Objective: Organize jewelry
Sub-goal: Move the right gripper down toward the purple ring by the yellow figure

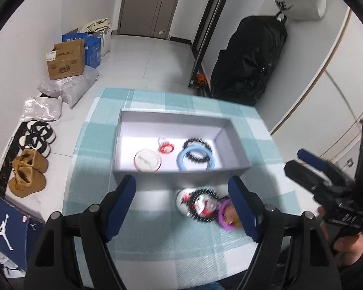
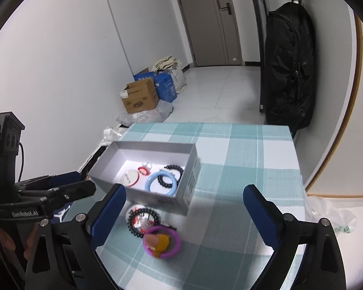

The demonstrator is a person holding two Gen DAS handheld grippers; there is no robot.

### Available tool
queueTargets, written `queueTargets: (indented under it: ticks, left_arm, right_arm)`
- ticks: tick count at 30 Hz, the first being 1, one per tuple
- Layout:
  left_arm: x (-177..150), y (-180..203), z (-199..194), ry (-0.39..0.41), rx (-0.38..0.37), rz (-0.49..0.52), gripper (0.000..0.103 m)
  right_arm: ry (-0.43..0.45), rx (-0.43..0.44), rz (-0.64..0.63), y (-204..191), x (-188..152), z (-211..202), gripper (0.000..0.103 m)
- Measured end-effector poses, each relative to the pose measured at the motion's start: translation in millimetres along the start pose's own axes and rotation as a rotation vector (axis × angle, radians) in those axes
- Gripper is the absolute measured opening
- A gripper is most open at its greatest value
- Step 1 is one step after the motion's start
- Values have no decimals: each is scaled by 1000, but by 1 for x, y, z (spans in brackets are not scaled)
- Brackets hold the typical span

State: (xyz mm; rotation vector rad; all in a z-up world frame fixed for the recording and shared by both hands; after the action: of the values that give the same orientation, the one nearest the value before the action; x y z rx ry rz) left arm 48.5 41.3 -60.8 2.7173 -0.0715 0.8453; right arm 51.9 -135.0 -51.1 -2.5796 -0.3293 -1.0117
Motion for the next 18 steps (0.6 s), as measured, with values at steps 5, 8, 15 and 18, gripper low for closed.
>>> queueTargets:
  ticks: [5, 8, 15, 18]
  left_arm:
    - [-12, -9, 9, -51, 9, -12, 75]
    - [-17, -13, 12, -83, 0, -37, 75]
    - [-21, -14, 15, -115, -5, -73, 75]
    - [-24, -10, 14, -128, -26, -63, 75]
  right_arm:
    - [-46, 11, -39, -3, -16, 2, 99]
    - [-88, 24, -42, -3, -31, 3, 100]
    - [-173, 14, -119, -13, -55, 16, 100]
    - [-206, 8, -169, -22, -62, 26, 100]
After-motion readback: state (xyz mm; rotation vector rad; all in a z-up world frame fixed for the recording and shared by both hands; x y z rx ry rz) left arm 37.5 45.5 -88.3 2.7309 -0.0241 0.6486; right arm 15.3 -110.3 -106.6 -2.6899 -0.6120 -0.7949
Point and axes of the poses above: each gripper's, at about its wrist camera, not at the fingertips, and z roughly the way its jaws point, y to its right, x to its top, the point moved 4 cm from there along z, roughly the way its jaws point, and after that the axes turned 2 degrees about -y, right-handed, at the moved point
